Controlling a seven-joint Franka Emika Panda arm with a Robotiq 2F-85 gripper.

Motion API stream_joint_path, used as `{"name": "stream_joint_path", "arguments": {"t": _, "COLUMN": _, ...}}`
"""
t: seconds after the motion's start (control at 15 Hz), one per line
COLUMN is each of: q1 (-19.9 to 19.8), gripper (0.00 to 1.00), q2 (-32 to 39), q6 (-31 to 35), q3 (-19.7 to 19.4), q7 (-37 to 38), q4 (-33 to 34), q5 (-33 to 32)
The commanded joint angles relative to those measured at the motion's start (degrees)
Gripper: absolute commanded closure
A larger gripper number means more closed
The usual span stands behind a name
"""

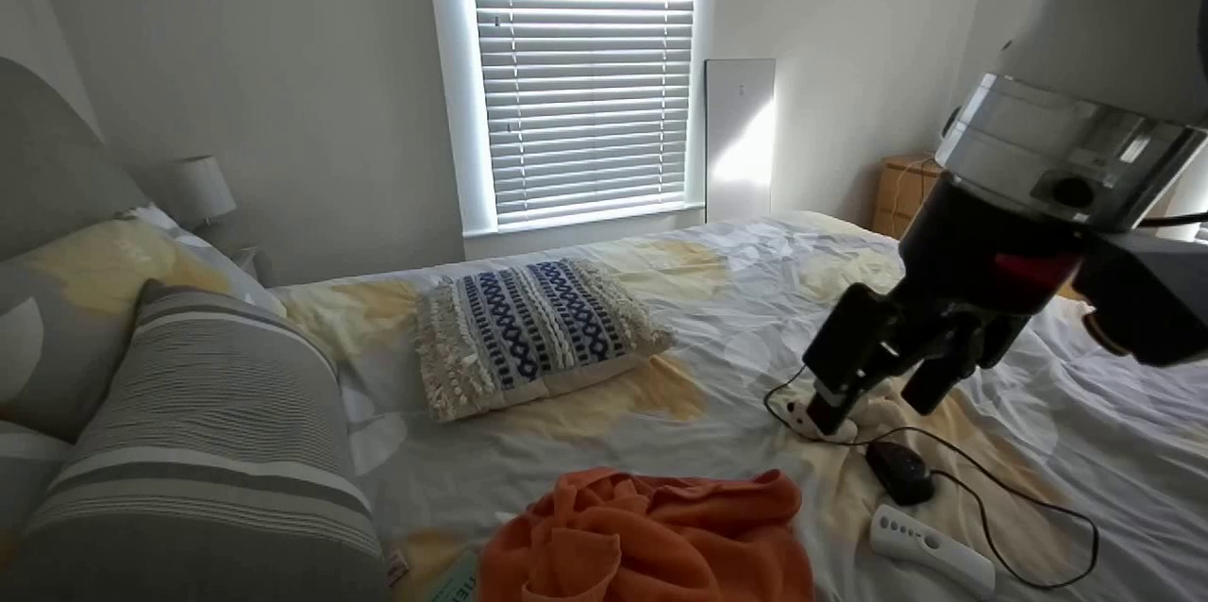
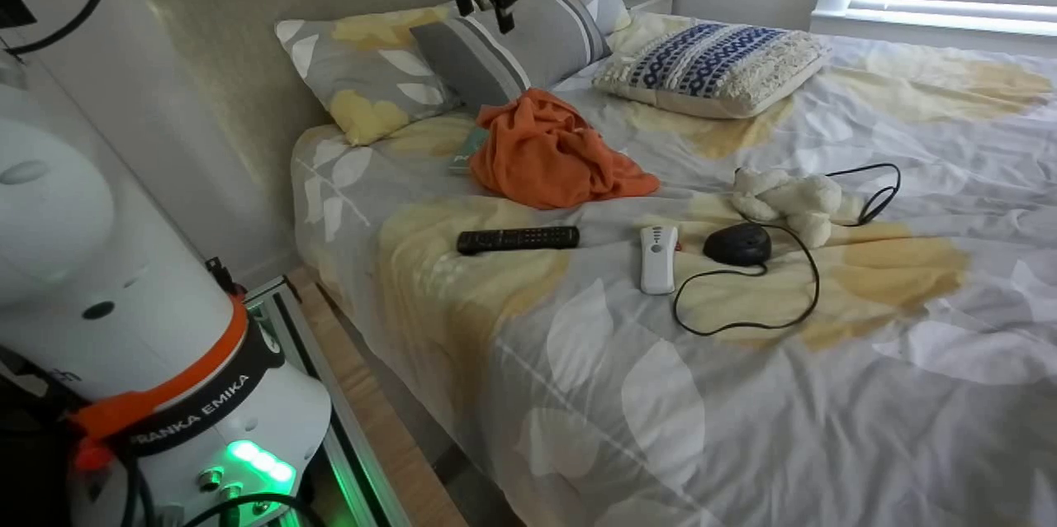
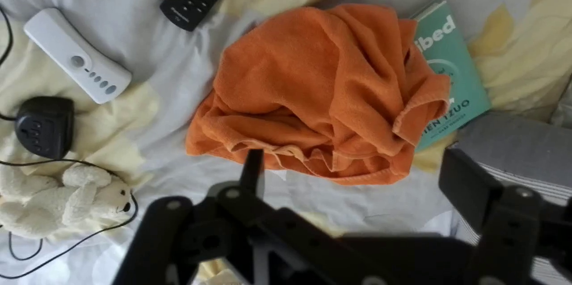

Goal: Move the white remote forward on the bed

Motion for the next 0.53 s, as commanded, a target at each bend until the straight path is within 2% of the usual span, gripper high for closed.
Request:
{"name": "stream_joint_path", "arguments": {"t": 0.0, "q1": -2.9, "gripper": 0.00, "q2": -0.6, "q6": -1.8, "q3": 0.2, "q7": 0.8, "q4": -5.4, "q5": -7.6}}
{"name": "stream_joint_path", "arguments": {"t": 0.27, "q1": -6.6, "gripper": 0.00, "q2": 0.3, "q6": 0.2, "q3": 0.5, "q7": 0.9, "q4": -12.7, "q5": -19.6}}
{"name": "stream_joint_path", "arguments": {"t": 0.47, "q1": -8.3, "gripper": 0.00, "q2": 2.7, "q6": 9.1, "q3": -2.1, "q7": -4.7, "q4": -16.2, "q5": -25.6}}
